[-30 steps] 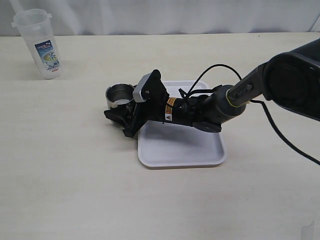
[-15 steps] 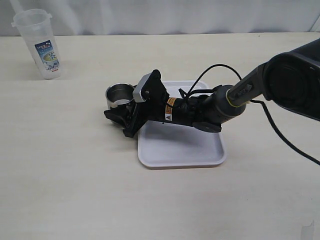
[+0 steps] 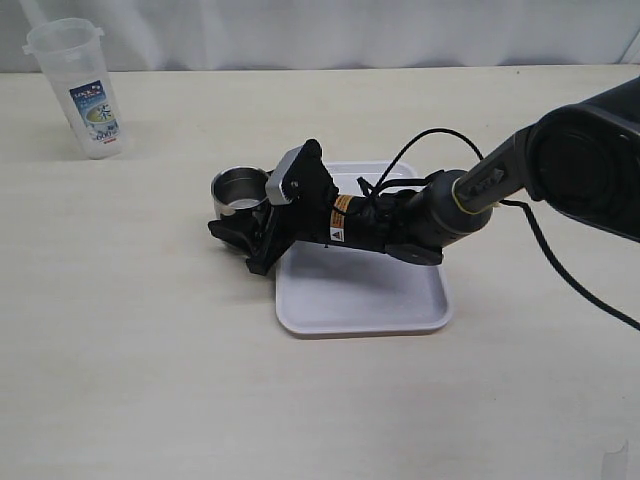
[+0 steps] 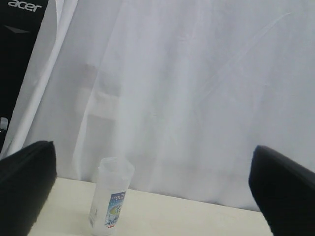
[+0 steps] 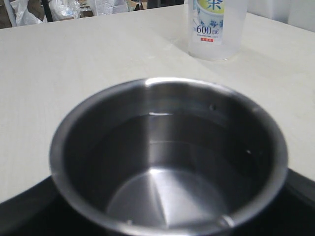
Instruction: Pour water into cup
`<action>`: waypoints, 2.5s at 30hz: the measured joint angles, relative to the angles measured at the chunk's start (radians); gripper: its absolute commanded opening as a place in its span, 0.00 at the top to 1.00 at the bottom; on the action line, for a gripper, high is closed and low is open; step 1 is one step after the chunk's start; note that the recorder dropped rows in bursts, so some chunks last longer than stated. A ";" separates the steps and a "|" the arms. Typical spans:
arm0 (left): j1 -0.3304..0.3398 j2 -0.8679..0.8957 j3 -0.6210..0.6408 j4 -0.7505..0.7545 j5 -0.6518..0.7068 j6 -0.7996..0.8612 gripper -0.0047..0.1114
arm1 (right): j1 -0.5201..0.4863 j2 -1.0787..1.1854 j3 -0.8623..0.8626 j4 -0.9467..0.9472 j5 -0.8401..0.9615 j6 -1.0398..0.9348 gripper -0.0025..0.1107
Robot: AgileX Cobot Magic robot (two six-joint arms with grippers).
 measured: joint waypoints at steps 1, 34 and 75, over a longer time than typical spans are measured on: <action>0.000 0.000 0.000 0.000 0.000 0.000 0.08 | 0.000 0.000 0.000 0.000 0.000 0.000 0.94; 0.000 0.000 0.007 0.109 0.042 0.149 0.08 | 0.000 0.000 0.000 0.000 0.000 0.000 0.94; 0.000 -0.002 0.419 0.145 -0.158 0.155 0.08 | 0.000 0.000 0.000 0.000 0.000 0.000 0.94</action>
